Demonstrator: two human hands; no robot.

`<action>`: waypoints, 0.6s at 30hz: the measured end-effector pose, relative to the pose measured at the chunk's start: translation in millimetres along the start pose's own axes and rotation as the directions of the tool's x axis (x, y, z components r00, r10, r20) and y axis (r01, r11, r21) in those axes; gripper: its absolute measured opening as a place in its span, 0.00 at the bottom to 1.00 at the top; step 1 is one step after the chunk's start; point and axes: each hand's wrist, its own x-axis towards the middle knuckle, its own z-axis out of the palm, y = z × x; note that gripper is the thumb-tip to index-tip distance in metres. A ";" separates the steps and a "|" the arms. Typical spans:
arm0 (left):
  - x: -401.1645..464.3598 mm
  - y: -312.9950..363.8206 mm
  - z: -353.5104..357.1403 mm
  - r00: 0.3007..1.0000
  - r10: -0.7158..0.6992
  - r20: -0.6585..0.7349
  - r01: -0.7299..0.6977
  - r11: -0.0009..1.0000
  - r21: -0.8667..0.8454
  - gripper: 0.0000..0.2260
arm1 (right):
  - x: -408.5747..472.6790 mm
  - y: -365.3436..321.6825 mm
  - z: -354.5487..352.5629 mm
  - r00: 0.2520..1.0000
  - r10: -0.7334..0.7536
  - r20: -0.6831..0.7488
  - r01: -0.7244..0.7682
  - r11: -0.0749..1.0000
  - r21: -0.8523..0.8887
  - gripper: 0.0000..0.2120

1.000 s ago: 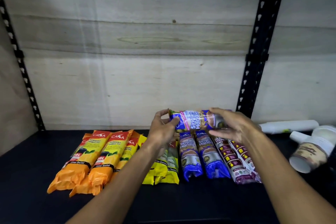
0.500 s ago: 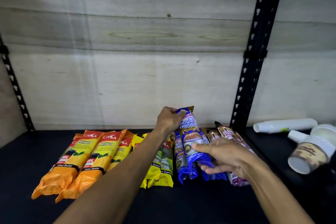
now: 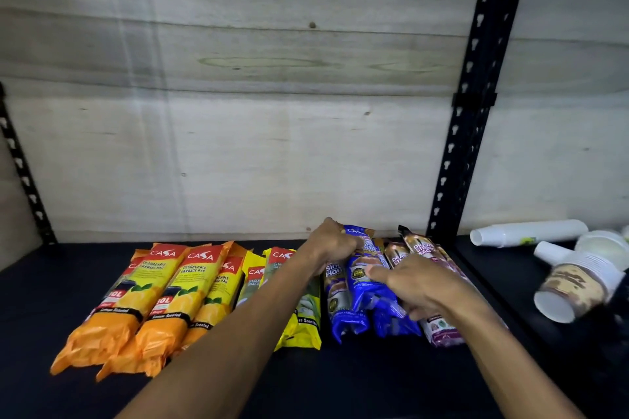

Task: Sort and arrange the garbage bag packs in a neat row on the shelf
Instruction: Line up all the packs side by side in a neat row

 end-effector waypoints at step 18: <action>-20.4 -12.8 9.4 0.985 -0.148 0.090 0.154 0.986 -0.058 0.10 | 20.3 8.3 29.2 0.991 -0.055 -0.125 0.115 0.830 0.545 0.13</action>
